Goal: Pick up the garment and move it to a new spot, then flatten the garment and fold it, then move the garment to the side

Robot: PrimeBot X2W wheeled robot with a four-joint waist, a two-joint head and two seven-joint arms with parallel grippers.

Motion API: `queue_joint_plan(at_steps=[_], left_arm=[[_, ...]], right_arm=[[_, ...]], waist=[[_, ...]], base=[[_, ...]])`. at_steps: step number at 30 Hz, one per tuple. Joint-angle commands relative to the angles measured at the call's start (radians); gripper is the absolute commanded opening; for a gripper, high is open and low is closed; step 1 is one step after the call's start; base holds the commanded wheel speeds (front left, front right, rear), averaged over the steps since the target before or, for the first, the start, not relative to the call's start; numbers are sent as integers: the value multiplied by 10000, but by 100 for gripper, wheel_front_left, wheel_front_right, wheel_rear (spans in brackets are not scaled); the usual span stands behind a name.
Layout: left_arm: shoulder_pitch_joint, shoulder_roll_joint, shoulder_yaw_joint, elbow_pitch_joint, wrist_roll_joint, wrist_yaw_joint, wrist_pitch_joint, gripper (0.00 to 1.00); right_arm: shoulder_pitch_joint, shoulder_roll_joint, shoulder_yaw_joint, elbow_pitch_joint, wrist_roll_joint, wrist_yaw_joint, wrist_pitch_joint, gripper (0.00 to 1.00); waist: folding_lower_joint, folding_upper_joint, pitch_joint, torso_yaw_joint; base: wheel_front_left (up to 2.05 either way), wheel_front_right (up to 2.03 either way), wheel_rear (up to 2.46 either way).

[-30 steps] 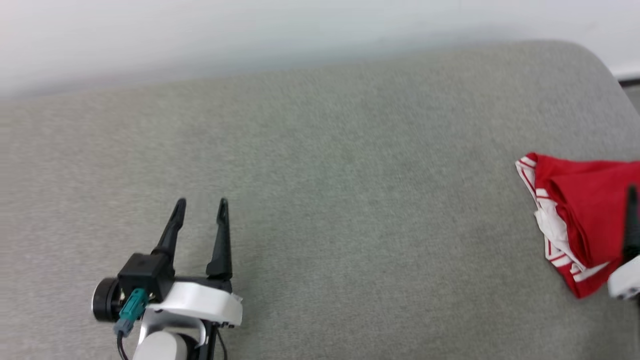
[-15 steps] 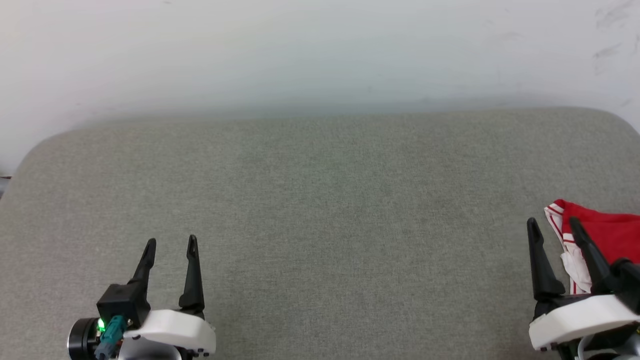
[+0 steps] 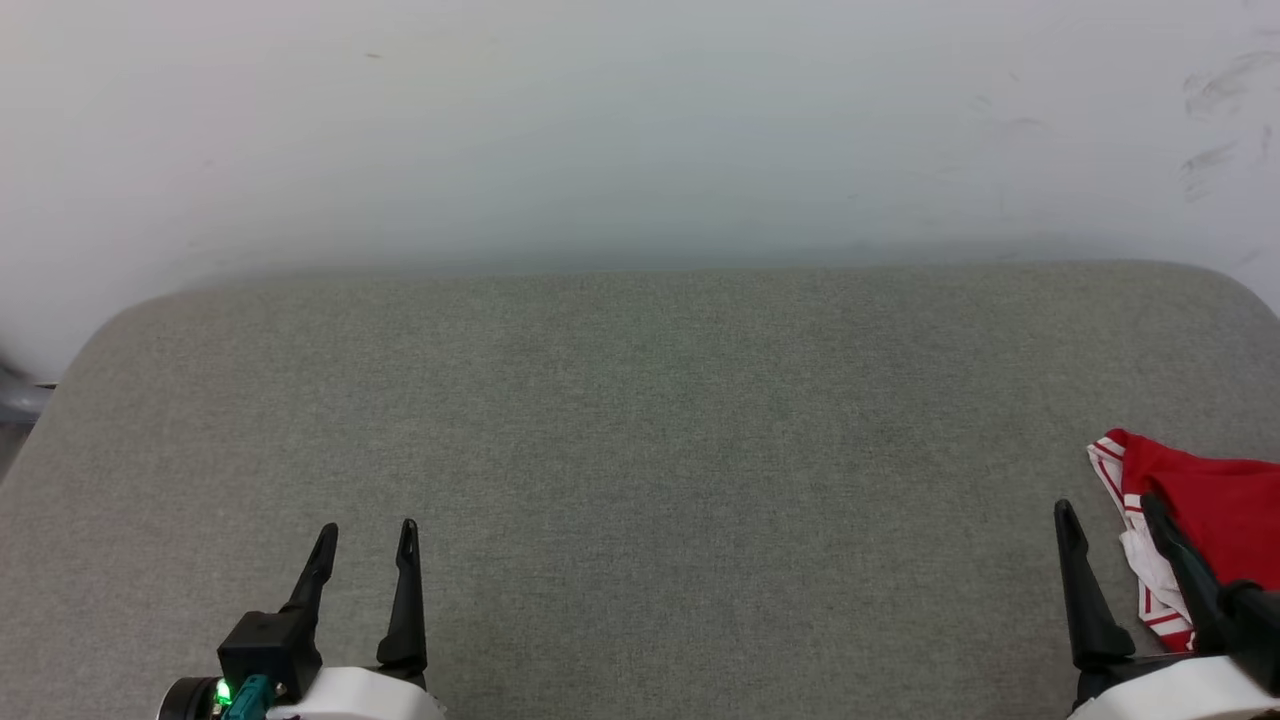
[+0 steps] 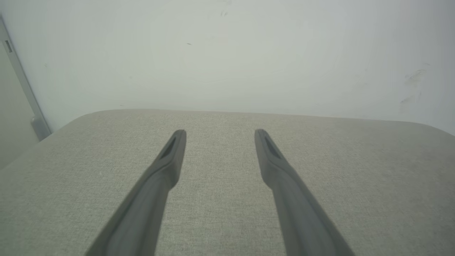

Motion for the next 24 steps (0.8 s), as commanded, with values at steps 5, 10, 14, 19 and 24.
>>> queue_joint_plan(at_steps=[5, 10, 14, 19, 24], left_arm=[[140, -98, 4, -16, -35, -83, -71, 100], [87, -132, 25, 28, -8, -117, -71, 100], [-20, -132, 62, 43, 33, -188, -72, 100], [-63, -144, 113, 57, 66, -205, -72, 100], [-118, -171, 138, 92, 104, -258, -72, 100]], right_arm=[[133, -57, 89, -80, -194, -12, 35, 100], [63, -96, 124, -96, -241, -12, -8, 100], [-3, -113, 141, -61, -217, -12, -53, 100], [-25, -127, 161, -6, -200, -12, -99, 100], [-45, -157, 177, 17, -175, -12, -153, 100]], waist=[[1, -1, -67, 33], [1, -1, -78, 82], [1, -1, -65, 101], [1, -1, -36, 99], [1, -1, -18, 99]], base=[[0, 0, 0], [0, 0, 0], [0, 0, 0], [0, 0, 0], [0, 0, 0]])
